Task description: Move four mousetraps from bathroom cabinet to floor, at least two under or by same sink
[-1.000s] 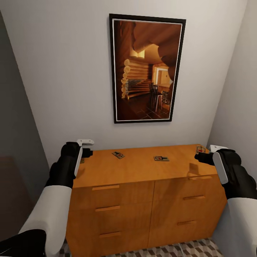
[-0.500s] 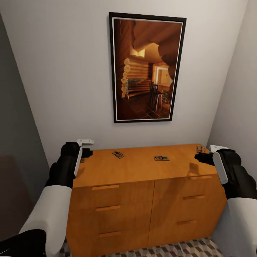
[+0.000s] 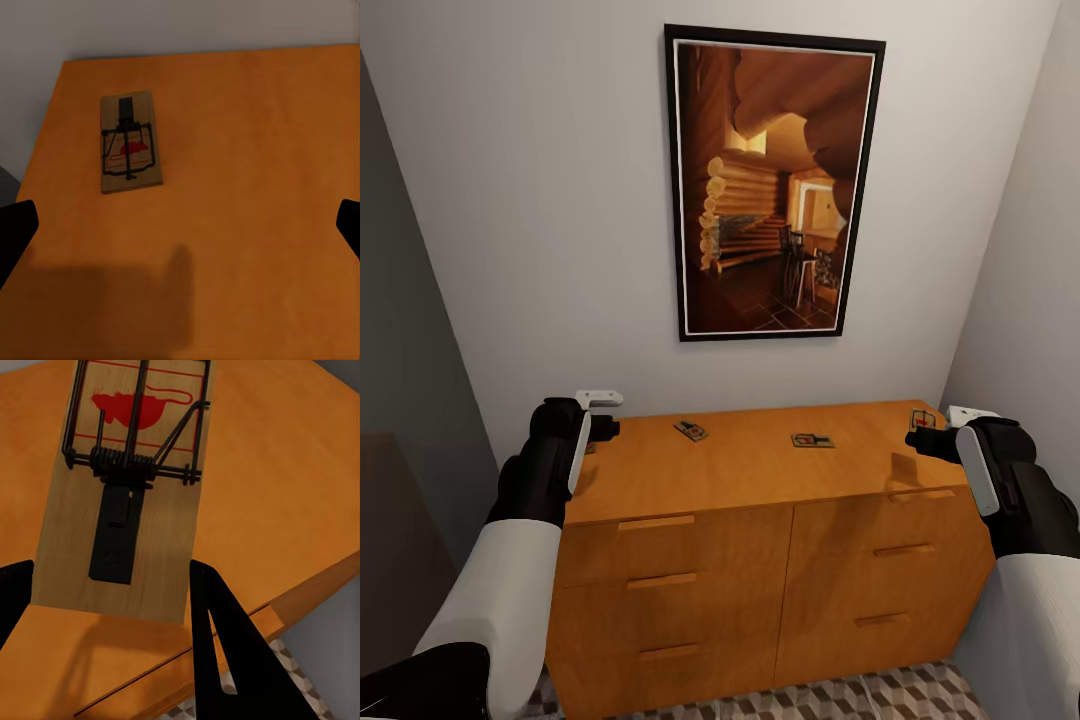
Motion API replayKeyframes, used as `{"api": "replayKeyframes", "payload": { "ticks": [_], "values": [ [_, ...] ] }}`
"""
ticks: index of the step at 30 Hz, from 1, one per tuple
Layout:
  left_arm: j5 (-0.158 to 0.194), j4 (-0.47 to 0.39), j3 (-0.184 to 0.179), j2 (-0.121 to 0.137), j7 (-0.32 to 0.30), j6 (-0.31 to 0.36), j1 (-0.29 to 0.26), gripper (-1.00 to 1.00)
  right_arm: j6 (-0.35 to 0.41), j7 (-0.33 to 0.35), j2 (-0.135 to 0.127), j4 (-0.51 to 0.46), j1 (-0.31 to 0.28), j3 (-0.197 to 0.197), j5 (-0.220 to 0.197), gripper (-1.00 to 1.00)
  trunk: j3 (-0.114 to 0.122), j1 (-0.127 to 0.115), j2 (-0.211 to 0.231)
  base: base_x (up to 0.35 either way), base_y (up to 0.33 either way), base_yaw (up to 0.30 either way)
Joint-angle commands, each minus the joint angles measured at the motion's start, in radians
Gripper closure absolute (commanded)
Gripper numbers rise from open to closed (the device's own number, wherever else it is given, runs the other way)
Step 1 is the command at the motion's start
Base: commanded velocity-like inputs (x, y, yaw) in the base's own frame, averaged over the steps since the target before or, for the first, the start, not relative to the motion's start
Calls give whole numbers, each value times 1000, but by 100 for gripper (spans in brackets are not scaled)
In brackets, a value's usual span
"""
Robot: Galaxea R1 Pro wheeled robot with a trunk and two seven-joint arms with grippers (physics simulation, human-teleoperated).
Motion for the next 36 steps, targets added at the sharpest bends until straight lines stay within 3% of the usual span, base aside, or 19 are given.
{"api": "replayKeyframes", "payload": {
  "ticks": [1, 23, 36],
  "values": [
    [4, -1, 2, -1, 4, 3, -1, -100, 3, -9, 0, -1, -1, 0, -14, 100, -1, 0, -1, 0, 0, 0],
    [5, -2, 2, -7, 4, 3, -1, -100, 3, -9, 0, -2, -1, 0, -14, 100, -2, 0, -1, 4, 0, 0],
    [7, -4, 3, -7, 4, 3, -1, -100, 3, -9, 0, -2, -1, 0, -14, 100, -2, 0, -1, 249, 0, 0]
  ]
}}
